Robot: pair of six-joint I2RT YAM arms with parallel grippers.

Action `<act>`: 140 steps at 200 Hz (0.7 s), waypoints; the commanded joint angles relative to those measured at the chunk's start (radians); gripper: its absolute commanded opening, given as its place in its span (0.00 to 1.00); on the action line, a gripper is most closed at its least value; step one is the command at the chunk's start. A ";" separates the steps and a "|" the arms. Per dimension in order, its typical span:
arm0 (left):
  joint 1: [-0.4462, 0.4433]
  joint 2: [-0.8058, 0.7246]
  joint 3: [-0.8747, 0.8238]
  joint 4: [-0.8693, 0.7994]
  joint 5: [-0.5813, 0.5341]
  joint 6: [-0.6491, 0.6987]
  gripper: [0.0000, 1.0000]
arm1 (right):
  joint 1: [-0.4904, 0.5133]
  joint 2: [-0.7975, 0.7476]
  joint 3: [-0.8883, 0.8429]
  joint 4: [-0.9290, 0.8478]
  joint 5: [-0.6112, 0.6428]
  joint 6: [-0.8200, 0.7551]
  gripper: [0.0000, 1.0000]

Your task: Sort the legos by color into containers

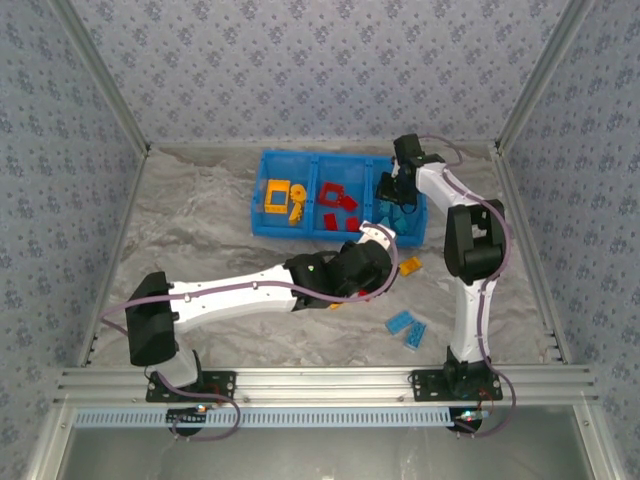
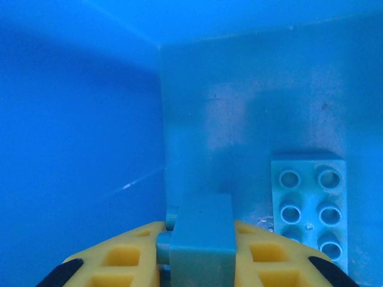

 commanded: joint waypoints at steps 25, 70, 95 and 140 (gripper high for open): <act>-0.005 -0.008 0.035 -0.056 -0.014 0.030 0.70 | -0.001 -0.044 0.022 -0.044 -0.003 0.004 0.45; 0.012 -0.017 0.031 -0.092 0.050 0.037 0.67 | 0.013 -0.198 0.038 -0.087 0.069 -0.011 0.50; 0.066 0.008 0.047 -0.115 0.211 0.038 0.66 | 0.031 -0.376 -0.032 -0.104 0.182 -0.006 0.48; 0.106 0.227 0.196 -0.145 0.315 0.158 0.64 | 0.058 -0.906 -0.431 -0.122 0.213 0.061 0.52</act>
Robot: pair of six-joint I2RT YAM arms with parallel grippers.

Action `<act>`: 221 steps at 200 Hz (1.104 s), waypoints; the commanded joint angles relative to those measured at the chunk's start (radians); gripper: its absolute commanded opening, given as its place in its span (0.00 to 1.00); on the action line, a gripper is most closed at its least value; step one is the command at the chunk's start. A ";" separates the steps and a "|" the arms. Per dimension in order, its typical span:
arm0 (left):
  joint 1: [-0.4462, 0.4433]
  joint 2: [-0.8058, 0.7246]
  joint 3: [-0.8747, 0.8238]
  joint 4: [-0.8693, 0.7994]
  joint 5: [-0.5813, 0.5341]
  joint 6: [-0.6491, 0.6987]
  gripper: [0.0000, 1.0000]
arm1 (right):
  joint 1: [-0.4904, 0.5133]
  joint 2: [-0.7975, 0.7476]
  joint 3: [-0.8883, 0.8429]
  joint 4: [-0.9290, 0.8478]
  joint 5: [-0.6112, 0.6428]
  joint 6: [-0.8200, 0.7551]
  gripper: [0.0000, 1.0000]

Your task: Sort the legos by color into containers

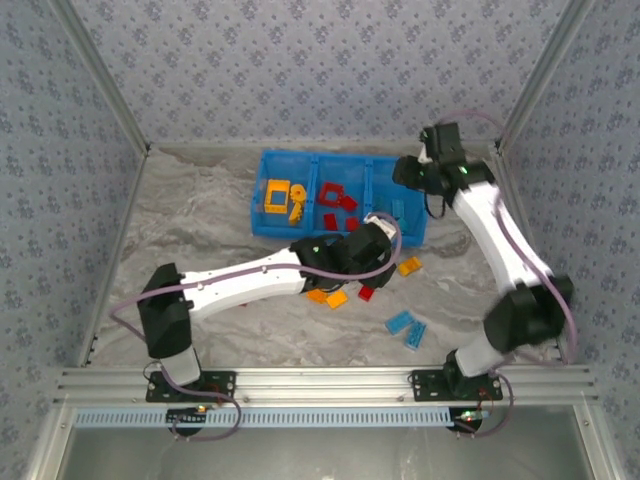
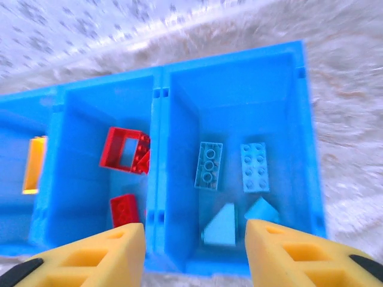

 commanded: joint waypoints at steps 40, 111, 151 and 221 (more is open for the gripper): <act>0.050 0.336 0.252 -0.011 0.173 0.173 0.67 | 0.038 -0.596 -0.385 -0.306 0.006 0.190 0.58; 0.084 0.638 0.583 -0.105 0.204 0.208 0.69 | 0.040 -0.878 -0.302 -0.510 -0.040 0.252 0.73; 0.092 0.705 0.652 -0.126 0.262 0.219 0.67 | 0.040 -0.878 -0.275 -0.523 -0.026 0.249 0.73; 0.091 0.795 0.725 -0.157 0.253 0.213 0.56 | 0.039 -0.888 -0.290 -0.514 -0.017 0.258 0.73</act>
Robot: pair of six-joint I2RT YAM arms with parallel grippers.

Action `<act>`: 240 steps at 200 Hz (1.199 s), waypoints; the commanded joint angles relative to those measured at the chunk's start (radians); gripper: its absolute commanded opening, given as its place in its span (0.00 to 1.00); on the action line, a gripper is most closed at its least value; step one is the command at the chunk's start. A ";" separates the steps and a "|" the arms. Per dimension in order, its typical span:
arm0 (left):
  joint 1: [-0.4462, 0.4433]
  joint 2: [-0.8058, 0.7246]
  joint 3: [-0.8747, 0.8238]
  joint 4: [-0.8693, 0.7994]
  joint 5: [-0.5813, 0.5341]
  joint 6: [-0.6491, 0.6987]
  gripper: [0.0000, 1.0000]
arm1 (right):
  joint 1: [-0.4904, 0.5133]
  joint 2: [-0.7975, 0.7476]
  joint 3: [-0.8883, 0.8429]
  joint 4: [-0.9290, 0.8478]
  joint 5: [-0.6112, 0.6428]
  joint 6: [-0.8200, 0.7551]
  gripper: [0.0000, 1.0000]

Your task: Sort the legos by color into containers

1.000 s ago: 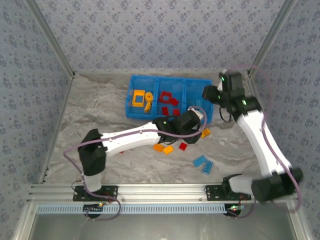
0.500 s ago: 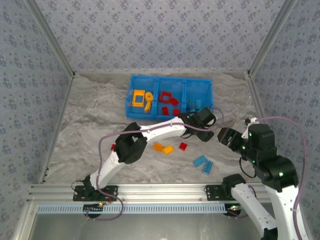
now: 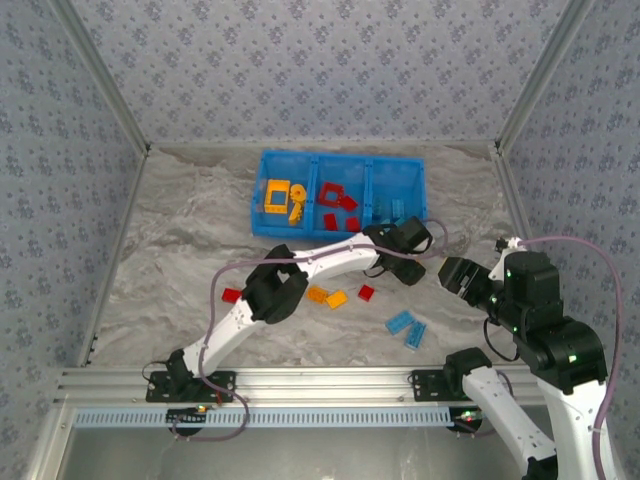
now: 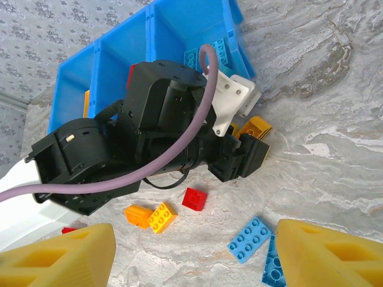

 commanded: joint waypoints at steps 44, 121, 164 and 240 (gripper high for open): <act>-0.028 0.047 0.069 -0.041 -0.072 0.036 0.38 | 0.006 -0.011 -0.007 -0.015 0.001 0.020 0.73; -0.033 -0.418 -0.401 0.106 -0.176 -0.103 0.27 | 0.006 0.000 -0.027 0.059 -0.058 -0.023 0.73; 0.054 -0.807 -0.738 0.067 -0.204 -0.235 0.27 | 0.012 0.096 -0.050 0.220 -0.239 -0.114 0.73; 0.416 -0.789 -0.705 -0.122 -0.259 -0.231 0.26 | 0.550 0.489 -0.024 0.509 0.030 -0.156 0.72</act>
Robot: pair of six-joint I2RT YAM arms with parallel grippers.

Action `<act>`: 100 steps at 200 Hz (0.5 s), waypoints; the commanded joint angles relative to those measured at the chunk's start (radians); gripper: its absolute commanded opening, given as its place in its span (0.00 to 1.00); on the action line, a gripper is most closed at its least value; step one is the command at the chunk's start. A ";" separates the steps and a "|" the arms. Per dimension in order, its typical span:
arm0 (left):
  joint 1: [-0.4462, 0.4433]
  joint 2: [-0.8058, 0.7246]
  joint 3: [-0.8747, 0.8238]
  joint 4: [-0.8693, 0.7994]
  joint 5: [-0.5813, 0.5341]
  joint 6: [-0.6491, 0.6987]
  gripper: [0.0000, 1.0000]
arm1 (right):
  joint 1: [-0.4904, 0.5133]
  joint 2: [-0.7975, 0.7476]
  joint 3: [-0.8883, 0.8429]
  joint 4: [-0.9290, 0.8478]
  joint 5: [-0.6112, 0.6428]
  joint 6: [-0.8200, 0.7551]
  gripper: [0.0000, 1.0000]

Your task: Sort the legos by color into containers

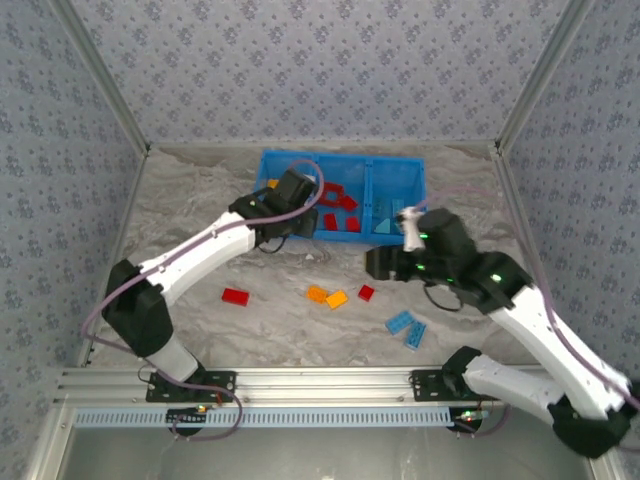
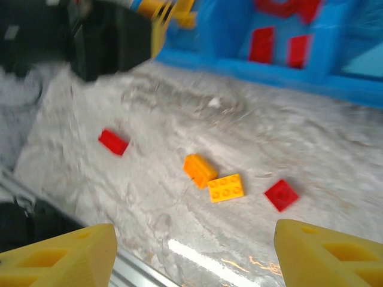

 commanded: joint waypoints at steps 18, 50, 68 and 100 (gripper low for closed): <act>0.112 0.207 0.183 -0.186 -0.090 -0.026 0.25 | 0.112 0.143 0.009 0.227 0.113 0.005 0.72; 0.161 0.350 0.293 -0.232 -0.126 -0.049 0.25 | 0.140 0.209 -0.001 0.306 0.119 0.011 0.72; 0.164 0.430 0.366 -0.273 -0.173 -0.049 0.25 | 0.149 0.233 -0.003 0.331 0.118 0.013 0.72; 0.167 0.519 0.434 -0.309 -0.228 -0.062 0.26 | 0.158 0.255 -0.007 0.347 0.119 0.022 0.72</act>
